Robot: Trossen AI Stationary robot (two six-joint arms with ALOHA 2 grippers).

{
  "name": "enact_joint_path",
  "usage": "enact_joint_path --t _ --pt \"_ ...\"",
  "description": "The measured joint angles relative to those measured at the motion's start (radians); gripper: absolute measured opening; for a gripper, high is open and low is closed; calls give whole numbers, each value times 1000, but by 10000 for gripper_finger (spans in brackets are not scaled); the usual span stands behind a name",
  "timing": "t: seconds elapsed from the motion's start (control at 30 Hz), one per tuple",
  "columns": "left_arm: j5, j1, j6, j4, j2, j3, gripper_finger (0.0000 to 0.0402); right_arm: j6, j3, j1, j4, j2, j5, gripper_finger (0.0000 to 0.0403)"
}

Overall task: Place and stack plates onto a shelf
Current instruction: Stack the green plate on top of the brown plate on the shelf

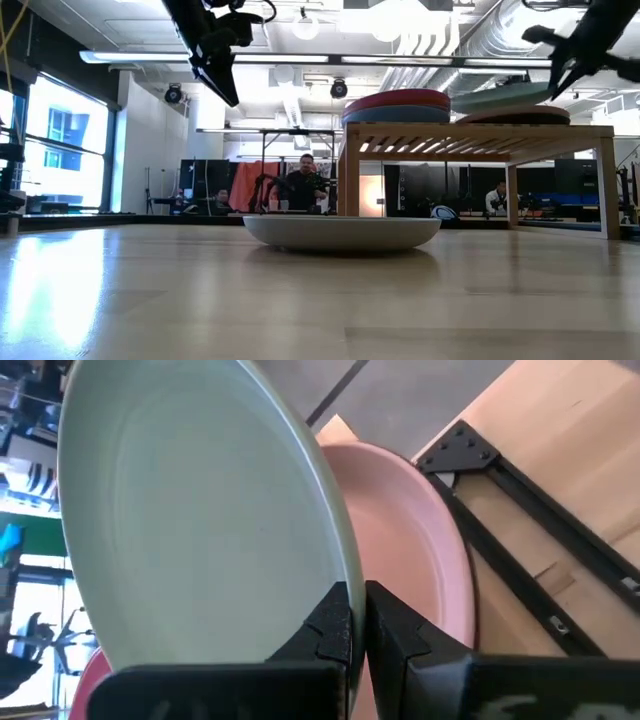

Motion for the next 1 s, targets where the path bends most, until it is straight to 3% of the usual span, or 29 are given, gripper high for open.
enact_joint_path --t 1.0 --pt "0 0 -11 0 0 0 90 2 -33 0 -63 13 -8 0"
